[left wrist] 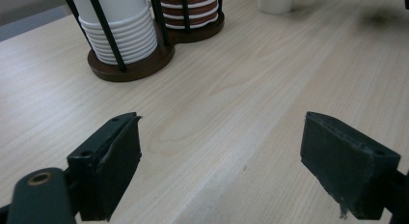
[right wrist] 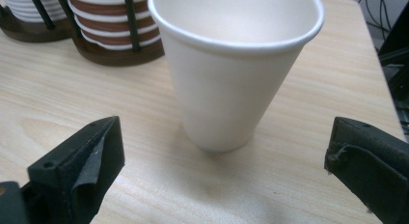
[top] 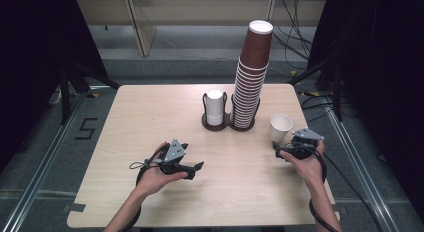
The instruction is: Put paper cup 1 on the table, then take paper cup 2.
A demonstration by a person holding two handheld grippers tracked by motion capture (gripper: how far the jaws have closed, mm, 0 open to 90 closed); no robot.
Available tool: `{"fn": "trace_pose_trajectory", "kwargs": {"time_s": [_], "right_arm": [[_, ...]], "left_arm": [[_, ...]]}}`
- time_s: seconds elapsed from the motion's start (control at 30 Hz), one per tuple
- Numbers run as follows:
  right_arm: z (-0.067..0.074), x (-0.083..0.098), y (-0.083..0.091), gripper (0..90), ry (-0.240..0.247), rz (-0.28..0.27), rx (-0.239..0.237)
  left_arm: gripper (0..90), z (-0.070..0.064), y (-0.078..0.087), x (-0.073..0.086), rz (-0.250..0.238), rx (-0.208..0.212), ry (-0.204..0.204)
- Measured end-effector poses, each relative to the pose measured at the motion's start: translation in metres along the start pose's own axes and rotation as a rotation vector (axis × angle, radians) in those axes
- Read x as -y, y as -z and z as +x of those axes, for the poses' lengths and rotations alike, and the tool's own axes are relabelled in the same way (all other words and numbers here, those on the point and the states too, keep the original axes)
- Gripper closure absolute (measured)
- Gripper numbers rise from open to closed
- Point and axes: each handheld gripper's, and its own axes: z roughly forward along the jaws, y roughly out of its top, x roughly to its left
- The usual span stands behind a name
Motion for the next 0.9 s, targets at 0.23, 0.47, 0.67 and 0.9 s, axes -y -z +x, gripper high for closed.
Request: {"fn": "trace_pose_trajectory", "kwargs": {"time_s": [0.23,0.47,0.67,0.9], "right_arm": [[-0.002,-0.010,0.015,0.7,0.050,-0.051,0.008],[0.004,-0.029,0.027,0.7,0.060,-0.097,0.024],[0.011,-0.052,0.035,0.7,0.088,-0.153,0.018],[0.019,-0.081,0.040,0.7,0.108,-0.205,-0.001]], "left_arm": [[14.1,0.004,0.003,-0.006,-0.045,-0.003,0.034],[14.2,0.009,0.002,-0.017,-0.082,0.001,0.049],[14.3,0.014,-0.004,-0.038,-0.114,-0.004,0.059],[12.8,0.022,-0.018,-0.079,-0.180,-0.002,0.035]]}}
